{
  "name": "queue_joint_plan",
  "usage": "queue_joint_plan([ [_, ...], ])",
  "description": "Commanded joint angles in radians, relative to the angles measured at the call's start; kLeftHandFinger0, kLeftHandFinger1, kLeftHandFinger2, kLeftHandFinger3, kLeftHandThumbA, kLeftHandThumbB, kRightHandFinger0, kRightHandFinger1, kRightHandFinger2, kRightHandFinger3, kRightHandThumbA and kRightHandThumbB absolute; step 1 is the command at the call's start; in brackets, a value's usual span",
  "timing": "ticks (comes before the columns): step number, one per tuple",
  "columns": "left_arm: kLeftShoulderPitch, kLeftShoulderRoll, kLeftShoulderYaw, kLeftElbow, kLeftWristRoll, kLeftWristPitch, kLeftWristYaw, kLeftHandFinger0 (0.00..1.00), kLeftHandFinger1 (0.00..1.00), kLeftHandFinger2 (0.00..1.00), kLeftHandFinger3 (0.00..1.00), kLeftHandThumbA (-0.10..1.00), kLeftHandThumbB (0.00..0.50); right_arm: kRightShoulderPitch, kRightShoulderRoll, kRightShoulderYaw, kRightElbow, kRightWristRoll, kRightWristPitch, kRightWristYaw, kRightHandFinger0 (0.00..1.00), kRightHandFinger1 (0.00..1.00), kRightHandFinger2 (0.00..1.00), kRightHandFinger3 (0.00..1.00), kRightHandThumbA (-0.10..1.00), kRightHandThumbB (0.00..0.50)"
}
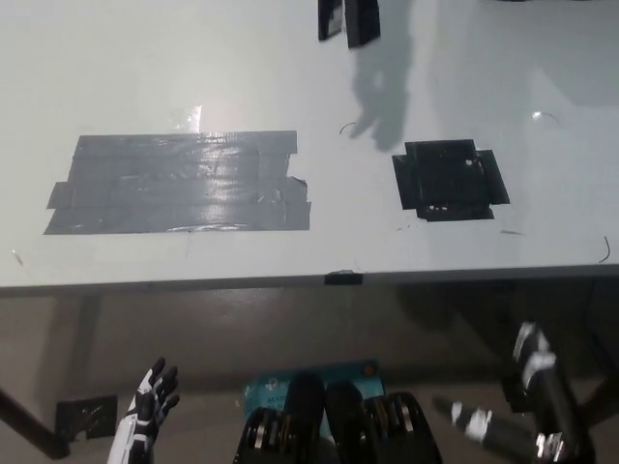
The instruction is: A person hands a stapler to the robot and the robot grabs it with its right hand and places it on the desk infront of it
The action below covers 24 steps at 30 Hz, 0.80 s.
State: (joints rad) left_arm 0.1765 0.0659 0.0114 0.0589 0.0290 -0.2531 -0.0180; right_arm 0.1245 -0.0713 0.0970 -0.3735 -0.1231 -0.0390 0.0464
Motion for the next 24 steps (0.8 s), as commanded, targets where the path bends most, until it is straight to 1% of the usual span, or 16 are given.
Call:
queue_joint_plan([
  [1,-0.002,0.006,-0.002,-0.023,-0.002,-0.043,-0.005,1.0,1.0,1.0,1.0,1.0,0.424,-0.168,0.011,-0.033,-0.088,-0.066,0.204,-0.007,1.0,1.0,1.0,1.0,1.0,0.275],
  [3,-0.002,0.005,-0.003,-0.025,-0.005,-0.035,-0.007,1.0,1.0,1.0,1.0,1.0,0.419,-0.257,0.007,-0.043,-0.072,-0.079,0.299,-0.002,1.0,1.0,1.0,1.0,1.0,0.298],
  [5,0.001,0.005,-0.005,-0.029,-0.006,-0.031,-0.009,1.0,1.0,1.0,1.0,1.0,0.417,-0.306,0.008,-0.049,-0.062,-0.068,0.363,0.003,1.0,1.0,1.0,1.0,1.0,0.296],
  [6,0.001,0.006,-0.007,-0.027,-0.002,-0.036,-0.009,1.0,1.0,1.0,1.0,1.0,0.414,-0.339,0.005,-0.048,-0.057,-0.075,0.41,0.007,1.0,1.0,1.0,1.0,1.0,0.308],
  [8,-0.002,0.006,-0.005,-0.025,0.0,-0.039,-0.007,1.0,1.0,1.0,1.0,1.0,0.416,-0.398,0.005,-0.05,-0.017,-0.072,0.435,0.004,1.0,1.0,1.0,1.0,1.0,0.312],
  [12,-0.004,0.004,-0.005,-0.032,0.004,-0.025,-0.004,1.0,1.0,1.0,1.0,1.0,0.439,-0.529,-0.005,-0.044,0.101,-0.082,0.501,0.006,1.0,1.0,1.0,1.0,1.0,0.369],
  [13,-0.004,0.005,-0.006,-0.031,0.004,-0.028,-0.006,1.0,1.0,1.0,1.0,1.0,0.433,-0.556,-0.001,-0.047,0.138,-0.084,0.508,0.003,1.0,1.0,1.0,1.0,1.0,0.393],
  [14,-0.004,0.005,-0.007,-0.03,0.005,-0.031,-0.006,1.0,1.0,1.0,1.0,1.0,0.431,-0.576,0.002,-0.051,0.166,-0.083,0.509,0.002,1.0,1.0,1.0,1.0,1.0,0.404],
  [16,-0.004,0.006,-0.009,-0.031,0.006,-0.033,-0.008,1.0,1.0,1.0,1.0,1.0,0.424,-0.615,0.013,-0.065,0.221,-0.058,0.509,0.008,1.0,1.0,1.0,1.0,1.0,0.406],
  [17,-0.003,0.005,-0.012,-0.028,0.01,-0.039,-0.008,1.0,1.0,1.0,1.0,1.0,0.419,-0.653,0.018,-0.076,0.273,-0.041,0.509,0.017,1.0,1.0,1.0,1.0,1.0,0.387],
  [20,-0.006,0.005,-0.016,-0.031,0.012,-0.039,-0.009,1.0,1.0,1.0,1.0,1.0,0.415,-0.735,0.02,-0.086,0.37,-0.032,0.509,0.011,1.0,1.0,1.0,1.0,1.0,0.382],
  [23,-0.005,0.005,-0.02,-0.033,0.024,-0.039,-0.005,1.0,1.0,1.0,1.0,1.0,0.437,-0.811,0.027,-0.098,0.453,-0.028,0.509,-0.005,1.0,1.0,1.0,1.0,1.0,0.4],
  [24,-0.005,0.006,-0.021,-0.034,0.026,-0.038,-0.006,1.0,1.0,1.0,1.0,1.0,0.436,-0.847,0.03,-0.101,0.488,-0.03,0.509,-0.012,1.0,1.0,1.0,1.0,1.0,0.413],
])
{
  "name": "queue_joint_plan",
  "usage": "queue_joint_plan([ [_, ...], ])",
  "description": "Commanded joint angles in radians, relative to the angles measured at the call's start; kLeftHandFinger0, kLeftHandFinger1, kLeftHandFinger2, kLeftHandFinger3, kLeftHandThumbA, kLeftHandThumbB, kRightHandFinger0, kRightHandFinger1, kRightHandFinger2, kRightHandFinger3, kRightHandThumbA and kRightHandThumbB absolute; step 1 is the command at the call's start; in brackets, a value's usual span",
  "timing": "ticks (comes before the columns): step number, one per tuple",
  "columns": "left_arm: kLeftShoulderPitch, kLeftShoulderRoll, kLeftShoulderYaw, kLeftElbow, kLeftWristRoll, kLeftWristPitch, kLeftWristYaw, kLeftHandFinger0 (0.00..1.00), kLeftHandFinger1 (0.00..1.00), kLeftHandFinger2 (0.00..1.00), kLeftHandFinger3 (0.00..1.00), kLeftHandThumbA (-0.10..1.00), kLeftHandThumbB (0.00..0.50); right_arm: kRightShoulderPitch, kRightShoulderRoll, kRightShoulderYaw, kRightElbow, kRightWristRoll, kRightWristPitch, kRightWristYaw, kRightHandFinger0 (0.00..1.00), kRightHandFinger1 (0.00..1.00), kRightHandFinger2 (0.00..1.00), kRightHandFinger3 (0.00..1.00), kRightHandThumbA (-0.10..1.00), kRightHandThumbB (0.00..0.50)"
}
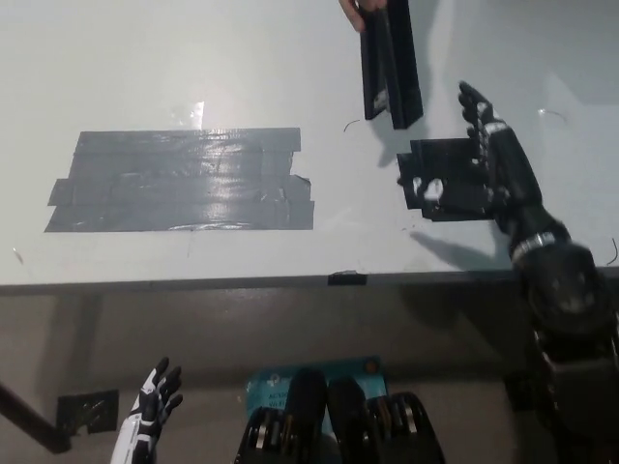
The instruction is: A person hands a stapler to the robot and the robot grabs it with its right hand and places it on the desk infront of it
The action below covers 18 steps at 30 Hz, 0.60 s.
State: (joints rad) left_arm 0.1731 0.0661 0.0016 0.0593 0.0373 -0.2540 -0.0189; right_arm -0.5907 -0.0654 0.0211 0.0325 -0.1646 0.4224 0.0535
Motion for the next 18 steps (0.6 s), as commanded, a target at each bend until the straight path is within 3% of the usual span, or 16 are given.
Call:
queue_joint_plan([
  [1,-0.003,0.005,-0.012,-0.035,0.019,-0.037,-0.004,1.0,1.0,1.0,1.0,1.0,0.437,-0.15,0.025,-0.027,0.099,0.011,0.048,-0.022,1.0,1.0,1.0,1.0,1.0,0.419],
  [18,0.006,0.006,-0.03,-0.046,0.033,-0.026,-0.009,0.99,1.0,0.93,1.0,1.0,0.439,-0.298,0.025,-0.012,0.292,-0.002,0.048,-0.022,1.0,1.0,1.0,1.0,1.0,0.455],
])
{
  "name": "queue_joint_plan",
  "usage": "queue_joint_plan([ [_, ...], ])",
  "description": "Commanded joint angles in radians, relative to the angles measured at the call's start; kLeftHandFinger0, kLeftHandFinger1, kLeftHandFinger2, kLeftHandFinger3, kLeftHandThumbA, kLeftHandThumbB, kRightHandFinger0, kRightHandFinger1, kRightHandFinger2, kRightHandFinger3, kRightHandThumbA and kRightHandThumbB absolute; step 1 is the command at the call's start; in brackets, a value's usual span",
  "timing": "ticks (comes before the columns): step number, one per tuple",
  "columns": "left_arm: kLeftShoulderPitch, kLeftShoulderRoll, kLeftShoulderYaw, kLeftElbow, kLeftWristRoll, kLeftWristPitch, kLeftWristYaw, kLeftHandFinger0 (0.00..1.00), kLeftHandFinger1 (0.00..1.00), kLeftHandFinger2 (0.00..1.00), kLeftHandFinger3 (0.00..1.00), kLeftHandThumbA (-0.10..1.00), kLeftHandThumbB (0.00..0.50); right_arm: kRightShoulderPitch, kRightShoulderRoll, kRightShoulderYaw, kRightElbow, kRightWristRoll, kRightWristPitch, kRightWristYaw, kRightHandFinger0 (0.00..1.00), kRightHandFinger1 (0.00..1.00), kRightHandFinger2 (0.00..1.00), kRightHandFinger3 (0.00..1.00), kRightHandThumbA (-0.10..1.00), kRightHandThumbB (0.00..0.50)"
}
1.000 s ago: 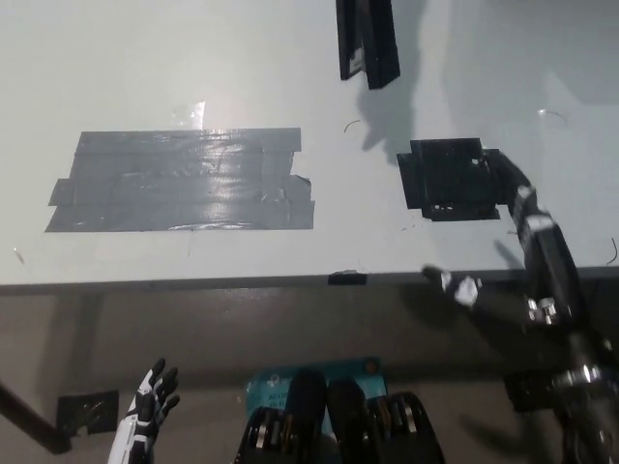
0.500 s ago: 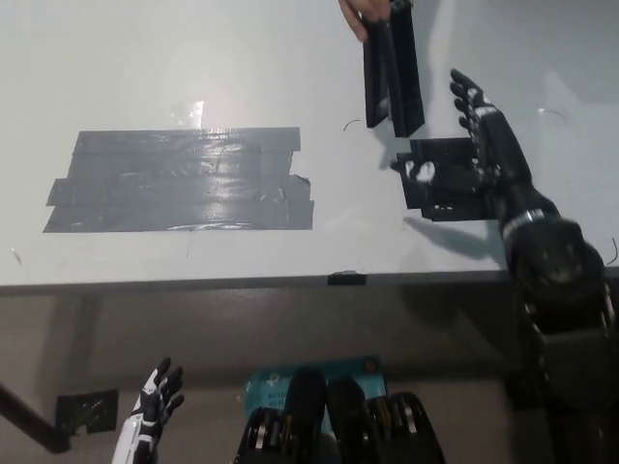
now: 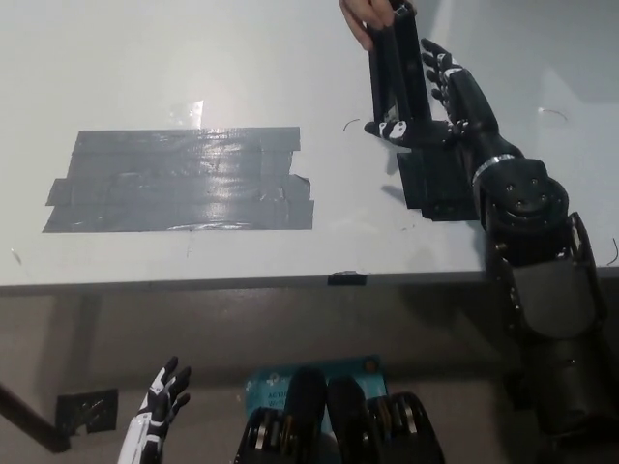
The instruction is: A person hands a stapler to the robot and the robot grabs it with its right hand and places it on the desk infront of it
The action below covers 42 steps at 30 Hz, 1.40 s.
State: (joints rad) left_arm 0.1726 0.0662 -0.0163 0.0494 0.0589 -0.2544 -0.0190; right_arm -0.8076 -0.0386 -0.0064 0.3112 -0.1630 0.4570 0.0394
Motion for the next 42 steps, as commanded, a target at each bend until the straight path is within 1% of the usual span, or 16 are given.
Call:
queue_joint_plan([
  [1,0.006,0.007,-0.012,-0.037,0.015,-0.027,-0.008,0.98,1.0,0.92,1.0,1.0,0.435,-0.082,-0.003,0.021,0.015,-0.009,0.013,-0.007,1.0,1.0,1.0,1.0,1.0,0.466],
  [13,0.004,0.008,-0.023,-0.033,0.022,-0.043,-0.006,0.95,0.97,0.85,1.0,1.0,0.431,-0.155,-0.036,0.072,0.147,-0.024,0.013,0.006,1.0,1.0,1.0,1.0,0.99,0.42],
  [16,0.001,0.008,-0.025,-0.036,0.032,-0.039,-0.001,0.95,0.96,0.85,1.0,1.0,0.436,-0.178,-0.04,0.072,0.178,-0.016,-0.005,0.005,1.0,1.0,1.0,1.0,0.94,0.416],
  [17,-0.001,0.008,-0.024,-0.036,0.028,-0.037,-0.001,0.95,0.96,0.84,1.0,1.0,0.433,-0.193,-0.042,0.077,0.206,-0.028,-0.034,-0.014,1.0,1.0,1.0,1.0,0.78,0.392],
  [18,-0.002,0.007,-0.023,-0.036,0.025,-0.036,-0.002,0.95,0.96,0.84,1.0,1.0,0.432,-0.201,-0.042,0.08,0.221,-0.038,-0.046,-0.03,0.92,0.93,1.0,1.0,0.74,0.391],
  [19,-0.003,0.008,-0.024,-0.039,0.027,-0.032,-0.002,0.95,0.96,0.84,1.0,1.0,0.434,-0.207,-0.037,0.076,0.232,-0.049,-0.034,-0.061,0.68,0.66,0.68,0.83,0.52,0.281],
  [20,-0.002,0.008,-0.024,-0.04,0.029,-0.03,-0.001,0.95,0.96,0.84,1.0,1.0,0.434,-0.207,-0.032,0.074,0.234,-0.058,-0.023,-0.085,0.22,0.33,0.42,0.4,0.09,0.283],
  [21,-0.002,0.008,-0.024,-0.041,0.028,-0.029,-0.001,0.95,0.96,0.83,1.0,1.0,0.433,-0.205,-0.03,0.078,0.234,-0.068,-0.021,-0.098,0.06,0.2,0.31,0.28,-0.06,0.263],
  [22,-0.001,0.007,-0.024,-0.043,0.025,-0.027,-0.003,0.95,0.96,0.83,1.0,1.0,0.434,-0.201,-0.028,0.082,0.239,-0.079,-0.024,-0.114,0.0,0.08,0.26,0.21,-0.1,0.231],
  [23,-0.001,0.007,-0.023,-0.044,0.024,-0.027,-0.003,0.95,0.96,0.83,1.0,1.0,0.434,-0.198,-0.027,0.081,0.242,-0.078,-0.027,-0.119,0.0,0.07,0.3,0.22,-0.1,0.221],
  [24,-0.001,0.008,-0.024,-0.047,0.023,-0.024,-0.004,0.96,0.96,0.83,1.0,1.0,0.433,-0.193,-0.028,0.084,0.245,-0.08,-0.029,-0.12,0.0,0.14,0.49,0.35,-0.1,0.208],
  [25,-0.005,0.01,-0.025,-0.047,0.028,-0.023,-0.004,0.95,0.96,0.83,1.0,1.0,0.429,-0.186,-0.029,0.081,0.244,-0.078,-0.037,-0.126,0.0,0.21,0.58,0.43,-0.1,0.204],
  [28,-0.007,0.011,-0.026,-0.044,0.026,-0.027,-0.006,0.95,0.95,0.82,1.0,1.0,0.427,-0.161,-0.032,0.075,0.233,-0.071,-0.069,-0.135,0.0,0.32,0.73,0.62,-0.1,0.157],
  [31,-0.008,0.013,-0.028,-0.042,0.028,-0.029,-0.007,0.94,0.94,0.81,1.0,1.0,0.419,-0.145,-0.037,0.073,0.215,-0.07,-0.076,-0.142,0.0,0.33,0.76,0.71,-0.1,0.161],
  [36,-0.024,0.019,-0.022,-0.033,0.019,-0.032,-0.01,0.95,0.93,0.78,0.99,1.0,0.412,-0.136,-0.072,0.11,0.167,-0.094,-0.042,-0.099,0.02,0.52,0.86,0.85,-0.1,0.155],
  [42,-0.027,0.019,-0.022,-0.039,0.014,-0.014,-0.01,0.94,0.94,0.8,0.98,1.0,0.413,-0.128,-0.14,0.197,0.078,-0.085,-0.007,0.063,0.06,0.46,0.9,0.9,-0.1,0.139],
])
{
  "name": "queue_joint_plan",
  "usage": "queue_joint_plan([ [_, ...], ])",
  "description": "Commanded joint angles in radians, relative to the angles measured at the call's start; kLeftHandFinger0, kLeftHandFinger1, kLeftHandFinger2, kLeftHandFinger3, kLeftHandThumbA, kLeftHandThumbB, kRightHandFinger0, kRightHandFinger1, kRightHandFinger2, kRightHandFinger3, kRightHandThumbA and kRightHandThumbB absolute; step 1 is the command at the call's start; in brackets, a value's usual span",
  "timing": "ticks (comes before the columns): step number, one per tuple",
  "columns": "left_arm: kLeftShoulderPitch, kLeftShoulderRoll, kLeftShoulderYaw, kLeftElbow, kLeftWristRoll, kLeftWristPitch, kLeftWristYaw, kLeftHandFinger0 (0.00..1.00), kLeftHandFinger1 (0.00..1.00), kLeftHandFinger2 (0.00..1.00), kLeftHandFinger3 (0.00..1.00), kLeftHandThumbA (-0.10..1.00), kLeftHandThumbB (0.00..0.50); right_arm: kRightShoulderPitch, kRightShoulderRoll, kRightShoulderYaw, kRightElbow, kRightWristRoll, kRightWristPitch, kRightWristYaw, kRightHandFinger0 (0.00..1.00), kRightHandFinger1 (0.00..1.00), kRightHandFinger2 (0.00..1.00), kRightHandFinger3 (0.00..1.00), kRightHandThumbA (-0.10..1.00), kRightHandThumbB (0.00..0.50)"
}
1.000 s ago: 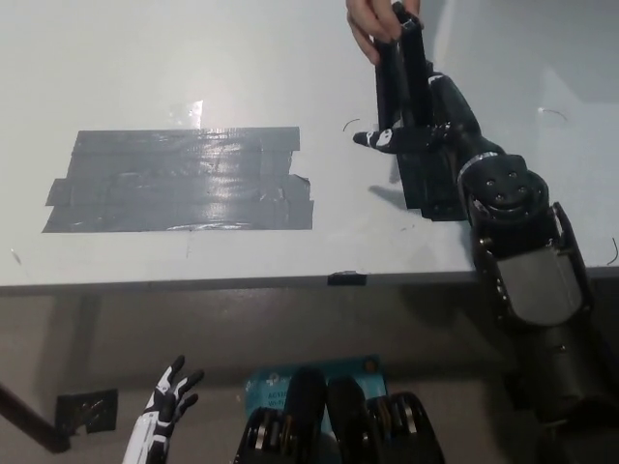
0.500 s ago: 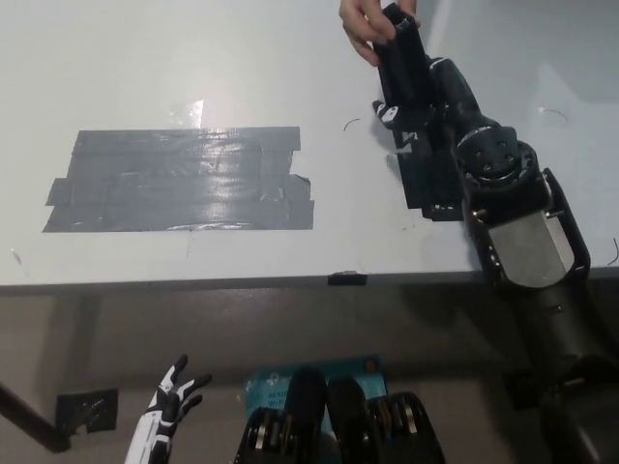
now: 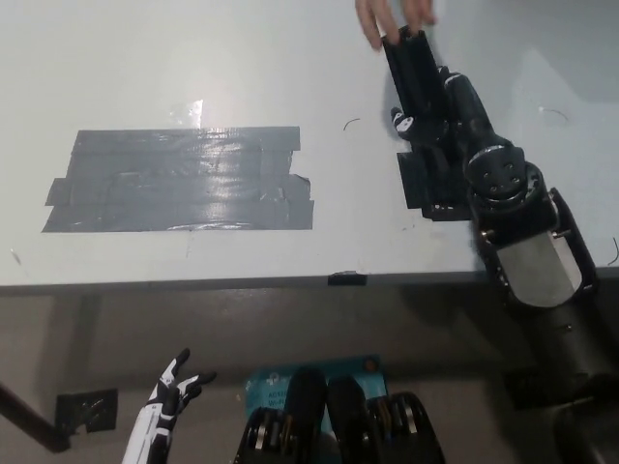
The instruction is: A person hands a stapler to the robot and the robot grabs it with its right hand and places it on the desk infront of it
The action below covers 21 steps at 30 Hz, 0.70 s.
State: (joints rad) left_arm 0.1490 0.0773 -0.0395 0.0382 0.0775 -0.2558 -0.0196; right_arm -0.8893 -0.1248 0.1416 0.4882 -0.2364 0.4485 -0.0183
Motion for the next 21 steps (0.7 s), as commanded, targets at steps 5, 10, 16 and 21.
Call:
queue_joint_plan([
  [5,-0.005,0.008,0.0,-0.03,-0.001,-0.008,-0.008,0.92,0.95,0.83,1.0,1.0,0.409,-0.039,-0.124,0.17,-0.158,-0.022,0.022,0.346,0.15,0.63,0.96,0.98,-0.04,0.149],
  [10,-0.013,0.011,-0.001,-0.027,-0.005,-0.012,-0.012,0.89,0.93,0.8,0.98,1.0,0.407,-0.019,-0.154,0.253,-0.173,-0.029,0.022,0.468,0.18,0.64,0.91,0.95,-0.1,0.181],
  [16,-0.023,0.013,-0.002,-0.023,-0.011,-0.013,-0.016,0.86,0.9,0.78,0.95,1.0,0.408,-0.005,-0.177,0.329,-0.114,-0.024,0.021,0.491,0.17,0.6,0.84,0.91,-0.1,0.141],
  [21,-0.033,0.016,-0.001,-0.023,-0.011,-0.007,-0.016,0.83,0.88,0.75,0.93,1.0,0.41,-0.001,-0.183,0.346,-0.078,-0.018,0.018,0.502,0.16,0.59,0.84,0.86,-0.08,0.159],
])
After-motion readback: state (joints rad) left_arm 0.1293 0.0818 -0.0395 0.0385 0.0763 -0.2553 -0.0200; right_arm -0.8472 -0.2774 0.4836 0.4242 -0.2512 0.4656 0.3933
